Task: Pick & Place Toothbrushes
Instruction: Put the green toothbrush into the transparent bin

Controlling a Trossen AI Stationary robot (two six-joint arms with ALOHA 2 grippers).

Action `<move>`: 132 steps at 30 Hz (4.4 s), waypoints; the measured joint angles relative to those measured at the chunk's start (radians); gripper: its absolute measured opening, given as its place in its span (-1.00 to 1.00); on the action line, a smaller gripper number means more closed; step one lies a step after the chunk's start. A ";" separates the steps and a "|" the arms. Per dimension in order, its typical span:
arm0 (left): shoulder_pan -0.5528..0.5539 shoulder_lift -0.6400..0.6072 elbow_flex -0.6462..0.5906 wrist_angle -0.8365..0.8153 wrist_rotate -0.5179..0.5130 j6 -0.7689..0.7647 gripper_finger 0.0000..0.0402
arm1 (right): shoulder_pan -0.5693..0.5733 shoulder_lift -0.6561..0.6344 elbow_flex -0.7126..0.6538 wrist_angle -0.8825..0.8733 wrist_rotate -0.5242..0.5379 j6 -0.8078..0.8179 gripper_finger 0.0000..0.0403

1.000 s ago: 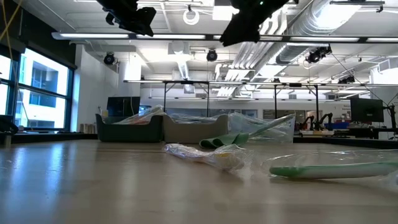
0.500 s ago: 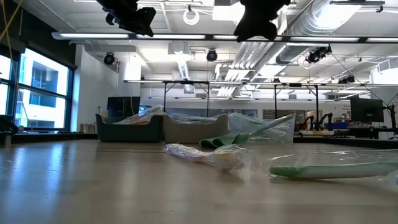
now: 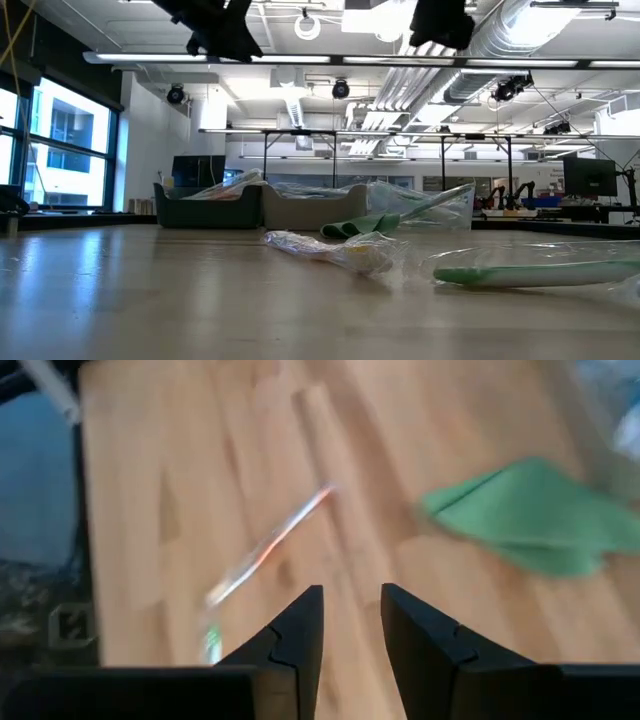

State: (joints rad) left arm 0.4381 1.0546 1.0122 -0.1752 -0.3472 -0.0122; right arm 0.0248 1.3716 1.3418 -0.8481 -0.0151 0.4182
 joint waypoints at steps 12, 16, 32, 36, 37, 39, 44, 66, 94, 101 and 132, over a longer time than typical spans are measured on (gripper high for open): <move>0.000 0.000 0.000 -0.149 0.072 -0.115 -0.13 | 0.270 0.022 0.000 -0.024 0.026 0.087 -0.53; 0.000 0.000 0.000 -0.212 0.071 -0.151 -0.13 | 0.341 0.065 0.000 -0.023 0.055 0.087 -0.53; 0.000 0.000 0.000 -0.248 0.071 -0.154 -0.13 | 0.500 0.332 0.000 0.039 0.092 0.166 -0.07; 0.000 0.000 0.000 -0.259 0.071 -0.154 -0.13 | 0.519 0.409 0.000 0.086 0.091 0.166 -0.03; 0.000 0.000 0.000 -0.264 0.071 -0.154 -0.13 | 0.520 0.425 0.000 0.097 0.091 0.166 -0.03; 0.000 0.000 0.000 -0.278 0.070 -0.154 -0.13 | 0.521 0.455 0.000 0.104 0.085 0.166 -0.03; 0.000 0.000 0.000 -0.314 0.070 -0.154 -0.13 | 0.519 0.508 0.000 0.148 0.066 0.166 -0.03; 0.000 0.000 0.000 -0.389 0.069 -0.185 -0.13 | 0.516 0.648 0.002 0.213 0.043 0.164 -0.04; 0.000 0.000 0.000 -0.404 0.069 -0.203 -0.13 | 0.518 0.634 -0.003 0.210 0.055 0.125 -0.91; 0.000 0.000 0.000 -0.404 0.069 -0.203 -0.13 | 0.499 0.518 -0.002 0.168 0.033 0.108 -0.91; 0.000 0.000 0.000 -0.382 0.073 -0.195 -0.13 | -0.041 0.041 0.000 0.025 0.258 -0.121 -0.91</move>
State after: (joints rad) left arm 0.4385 1.0550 1.0122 -0.5572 -0.2744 -0.2068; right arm -0.0166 1.4128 1.3418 -0.8226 0.2432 0.2967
